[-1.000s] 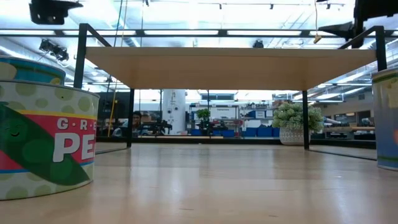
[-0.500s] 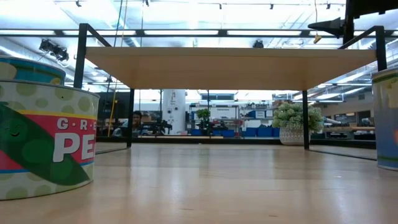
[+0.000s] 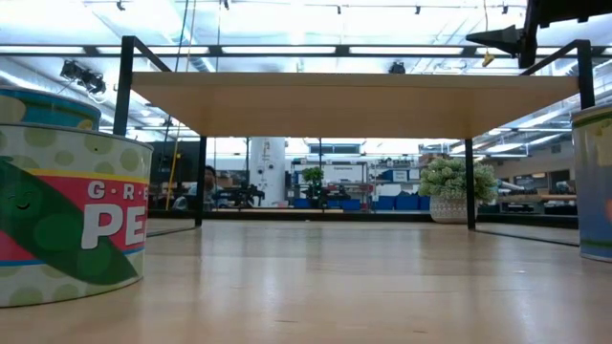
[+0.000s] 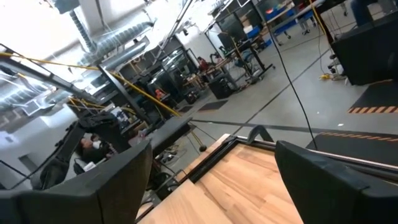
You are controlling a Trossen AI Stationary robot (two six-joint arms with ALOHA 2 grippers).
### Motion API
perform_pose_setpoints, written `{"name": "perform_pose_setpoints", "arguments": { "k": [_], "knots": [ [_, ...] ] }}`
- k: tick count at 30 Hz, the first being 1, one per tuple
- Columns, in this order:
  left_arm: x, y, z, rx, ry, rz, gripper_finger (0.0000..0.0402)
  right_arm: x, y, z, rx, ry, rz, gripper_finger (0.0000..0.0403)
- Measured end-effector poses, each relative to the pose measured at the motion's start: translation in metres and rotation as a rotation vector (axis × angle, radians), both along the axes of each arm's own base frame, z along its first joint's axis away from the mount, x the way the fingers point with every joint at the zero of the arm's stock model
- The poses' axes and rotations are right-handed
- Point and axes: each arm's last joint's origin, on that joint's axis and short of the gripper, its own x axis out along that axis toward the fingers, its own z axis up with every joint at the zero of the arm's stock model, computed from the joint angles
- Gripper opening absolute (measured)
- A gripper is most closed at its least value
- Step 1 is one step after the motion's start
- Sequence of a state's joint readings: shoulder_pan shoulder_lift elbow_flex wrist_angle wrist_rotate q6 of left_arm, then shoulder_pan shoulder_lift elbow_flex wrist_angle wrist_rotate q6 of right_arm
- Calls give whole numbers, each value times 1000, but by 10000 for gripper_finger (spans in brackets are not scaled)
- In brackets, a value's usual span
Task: Pick and place cans onto a shelf
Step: Put the canned carrots on the shelf
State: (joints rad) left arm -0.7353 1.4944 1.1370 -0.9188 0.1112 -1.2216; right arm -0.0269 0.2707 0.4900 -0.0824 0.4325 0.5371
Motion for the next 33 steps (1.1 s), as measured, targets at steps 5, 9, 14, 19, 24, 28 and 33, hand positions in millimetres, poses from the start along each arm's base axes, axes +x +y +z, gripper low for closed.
{"name": "perform_pose_setpoints", "arguments": {
  "k": [5,9,14,19,24,28,33],
  "knots": [
    [7,-1,-16,152,-29,28,394,0,0,0,-11,4,14,348],
    [7,2,-21,267,-56,49,394,0,1,1,-13,-1,26,348],
    [6,0,-21,352,-132,80,394,0,1,1,-14,-3,33,348],
    [7,1,-21,375,-165,68,394,0,1,1,-11,-5,34,348],
    [13,3,-20,401,-214,88,394,0,1,1,-11,-11,35,348],
    [19,4,-29,440,-204,78,394,0,1,3,-13,-25,35,348],
    [23,1,-38,450,-191,72,393,0,1,3,-14,-26,34,348]
  ]
}}
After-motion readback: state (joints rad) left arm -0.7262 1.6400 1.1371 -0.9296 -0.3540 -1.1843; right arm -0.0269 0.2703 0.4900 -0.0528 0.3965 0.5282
